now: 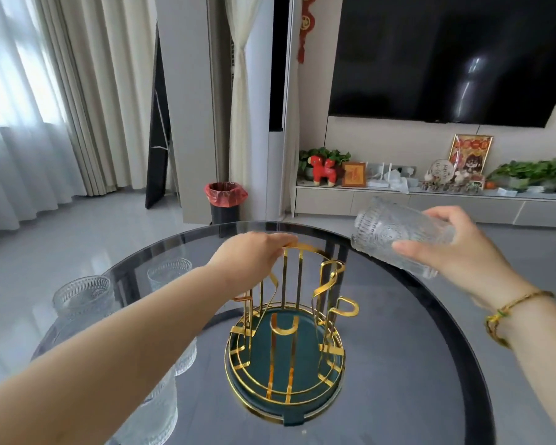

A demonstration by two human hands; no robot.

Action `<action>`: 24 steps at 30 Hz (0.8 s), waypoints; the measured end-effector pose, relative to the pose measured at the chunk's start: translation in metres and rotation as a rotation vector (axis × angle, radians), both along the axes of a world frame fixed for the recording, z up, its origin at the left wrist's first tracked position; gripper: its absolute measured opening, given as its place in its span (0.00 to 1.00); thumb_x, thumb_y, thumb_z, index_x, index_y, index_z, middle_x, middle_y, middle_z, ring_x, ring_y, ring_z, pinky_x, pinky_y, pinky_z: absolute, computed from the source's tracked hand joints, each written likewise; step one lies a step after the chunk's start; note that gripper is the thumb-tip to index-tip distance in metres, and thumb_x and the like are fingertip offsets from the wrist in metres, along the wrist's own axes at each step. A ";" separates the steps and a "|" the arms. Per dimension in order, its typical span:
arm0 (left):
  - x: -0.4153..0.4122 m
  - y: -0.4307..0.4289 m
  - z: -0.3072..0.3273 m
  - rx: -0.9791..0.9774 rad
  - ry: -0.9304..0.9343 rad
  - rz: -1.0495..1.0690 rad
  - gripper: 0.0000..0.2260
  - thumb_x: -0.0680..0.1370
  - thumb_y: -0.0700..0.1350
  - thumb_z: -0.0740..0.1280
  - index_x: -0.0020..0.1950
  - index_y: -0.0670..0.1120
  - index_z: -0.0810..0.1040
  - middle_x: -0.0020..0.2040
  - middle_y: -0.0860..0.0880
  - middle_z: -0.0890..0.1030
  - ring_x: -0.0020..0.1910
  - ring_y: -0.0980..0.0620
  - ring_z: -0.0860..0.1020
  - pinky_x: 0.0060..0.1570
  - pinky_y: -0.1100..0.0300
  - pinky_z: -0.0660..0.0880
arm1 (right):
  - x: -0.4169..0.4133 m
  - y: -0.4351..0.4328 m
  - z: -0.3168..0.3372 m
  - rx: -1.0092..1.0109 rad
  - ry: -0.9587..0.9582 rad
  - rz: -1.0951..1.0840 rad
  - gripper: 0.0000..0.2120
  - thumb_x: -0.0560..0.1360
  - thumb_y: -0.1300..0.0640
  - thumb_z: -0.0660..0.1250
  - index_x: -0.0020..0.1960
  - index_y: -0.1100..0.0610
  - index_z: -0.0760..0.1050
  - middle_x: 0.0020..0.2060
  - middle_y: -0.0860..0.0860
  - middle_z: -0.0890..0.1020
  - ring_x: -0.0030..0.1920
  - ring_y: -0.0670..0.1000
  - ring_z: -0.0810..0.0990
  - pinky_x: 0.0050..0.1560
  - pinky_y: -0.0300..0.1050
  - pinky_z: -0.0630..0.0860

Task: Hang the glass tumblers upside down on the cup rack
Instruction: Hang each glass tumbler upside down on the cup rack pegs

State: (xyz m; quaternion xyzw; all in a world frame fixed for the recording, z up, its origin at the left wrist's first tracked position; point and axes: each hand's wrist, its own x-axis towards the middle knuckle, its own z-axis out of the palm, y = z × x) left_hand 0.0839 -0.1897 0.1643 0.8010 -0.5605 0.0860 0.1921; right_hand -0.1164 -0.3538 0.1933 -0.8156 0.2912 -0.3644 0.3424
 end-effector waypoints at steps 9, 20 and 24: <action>0.014 0.040 0.004 0.026 -0.037 0.017 0.16 0.80 0.42 0.55 0.67 0.52 0.65 0.55 0.45 0.81 0.50 0.47 0.79 0.50 0.55 0.75 | 0.077 0.008 0.028 -0.159 0.257 0.190 0.33 0.62 0.48 0.73 0.60 0.53 0.59 0.63 0.53 0.66 0.54 0.47 0.63 0.50 0.41 0.63; 0.004 0.069 0.015 -0.117 0.036 -0.169 0.16 0.78 0.38 0.58 0.64 0.50 0.69 0.61 0.54 0.74 0.57 0.55 0.73 0.55 0.63 0.68 | 0.145 0.031 0.026 -0.270 0.457 0.421 0.38 0.61 0.51 0.74 0.66 0.52 0.59 0.67 0.54 0.65 0.65 0.54 0.65 0.60 0.47 0.66; 0.004 0.066 0.014 -0.076 -0.020 -0.167 0.15 0.78 0.38 0.59 0.63 0.49 0.71 0.62 0.50 0.76 0.57 0.53 0.75 0.54 0.65 0.68 | 0.157 0.040 0.009 -0.287 0.536 0.430 0.41 0.60 0.50 0.75 0.67 0.53 0.57 0.68 0.54 0.65 0.66 0.55 0.63 0.62 0.50 0.66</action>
